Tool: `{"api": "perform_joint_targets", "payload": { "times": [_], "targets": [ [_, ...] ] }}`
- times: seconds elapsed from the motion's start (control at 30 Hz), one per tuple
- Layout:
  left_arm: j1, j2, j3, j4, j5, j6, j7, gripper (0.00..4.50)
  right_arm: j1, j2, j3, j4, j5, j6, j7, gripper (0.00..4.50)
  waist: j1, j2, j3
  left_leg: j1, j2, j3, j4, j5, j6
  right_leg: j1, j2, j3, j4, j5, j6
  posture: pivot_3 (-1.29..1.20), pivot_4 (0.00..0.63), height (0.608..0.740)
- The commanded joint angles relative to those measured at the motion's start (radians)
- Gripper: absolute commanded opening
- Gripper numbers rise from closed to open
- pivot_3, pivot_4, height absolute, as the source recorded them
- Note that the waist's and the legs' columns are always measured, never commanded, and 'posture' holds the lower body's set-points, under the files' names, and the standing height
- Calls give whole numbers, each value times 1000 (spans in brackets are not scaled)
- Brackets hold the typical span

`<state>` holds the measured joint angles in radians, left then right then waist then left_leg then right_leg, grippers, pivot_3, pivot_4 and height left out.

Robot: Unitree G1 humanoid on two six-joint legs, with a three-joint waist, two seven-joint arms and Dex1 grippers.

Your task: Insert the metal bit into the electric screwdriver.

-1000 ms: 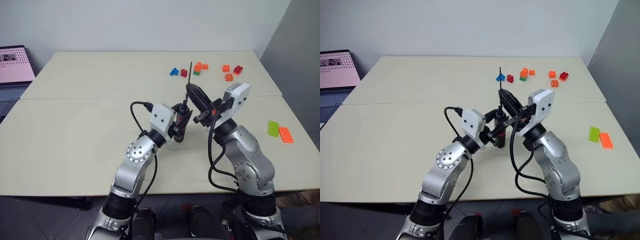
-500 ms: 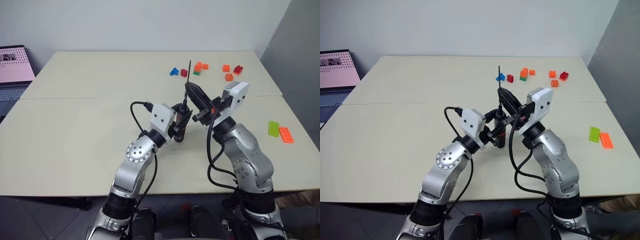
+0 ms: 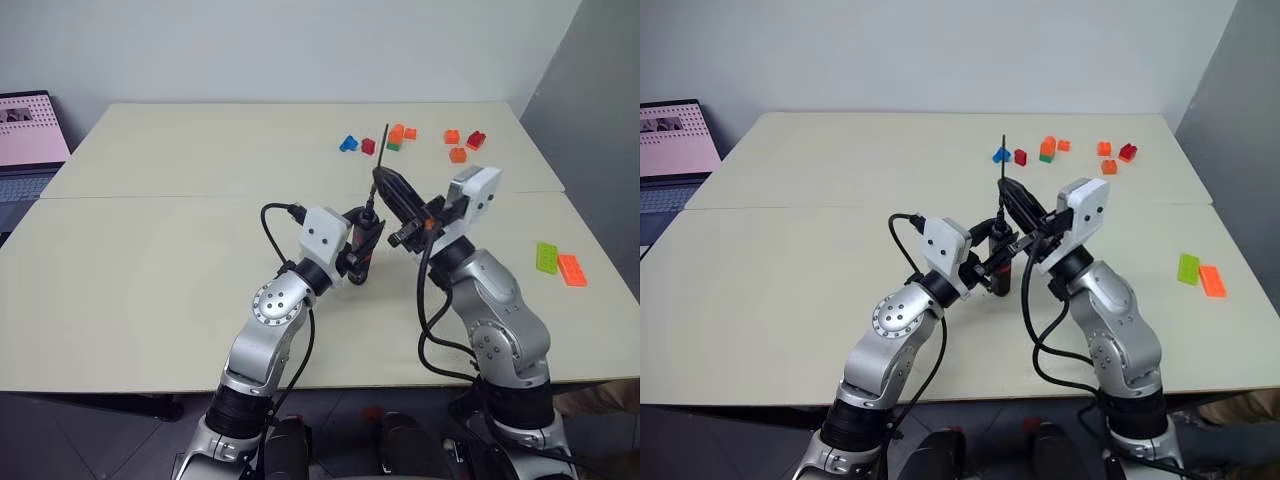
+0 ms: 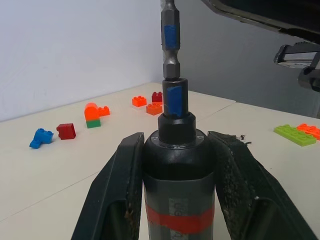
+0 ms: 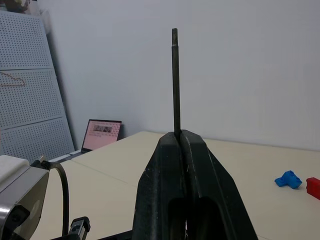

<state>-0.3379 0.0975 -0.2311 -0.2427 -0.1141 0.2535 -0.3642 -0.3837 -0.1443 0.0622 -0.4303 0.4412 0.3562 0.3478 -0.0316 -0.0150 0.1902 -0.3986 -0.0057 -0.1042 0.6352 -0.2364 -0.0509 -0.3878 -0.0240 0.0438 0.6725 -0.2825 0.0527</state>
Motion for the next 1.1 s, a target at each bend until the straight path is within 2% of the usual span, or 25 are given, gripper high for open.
{"api": "perform_joint_targets", "payload": {
  "times": [0.03, 0.5, 0.87, 1.1],
  "targets": [
    [10, 4, -3, -10, 4, 7, -2, 1636, 10, -12, 1, -8, -11, 5, 2, 0, 0, 0, 0, 0, 0, 0, 0, 0, 0, 0, 0, 0, 0, 0, 0, 0, 150, 740],
    [12, 4, -4, -12, 3, 10, -2, 1636, -27, -44, -17, -78, 47, 68, 12, 0, 0, 0, 0, 0, 0, 0, 0, 0, 0, 0, 0, 0, 0, 0, 0, 0, 150, 740],
    [11, 3, -4, -9, 2, 8, -3, 1636, -117, -134, -92, -53, 131, 132, 60, 0, 0, 0, 0, 0, 0, 0, -1, 0, 0, 0, 0, 0, -1, 0, 0, 0, 150, 740],
    [12, 2, -3, -8, 3, 8, 0, 1636, -103, -137, -67, -48, 142, 155, 84, 0, 0, 0, 0, 0, 0, 0, -4, 0, 0, 0, 0, 0, -4, 0, 0, 0, 150, 740]
  ]
}}
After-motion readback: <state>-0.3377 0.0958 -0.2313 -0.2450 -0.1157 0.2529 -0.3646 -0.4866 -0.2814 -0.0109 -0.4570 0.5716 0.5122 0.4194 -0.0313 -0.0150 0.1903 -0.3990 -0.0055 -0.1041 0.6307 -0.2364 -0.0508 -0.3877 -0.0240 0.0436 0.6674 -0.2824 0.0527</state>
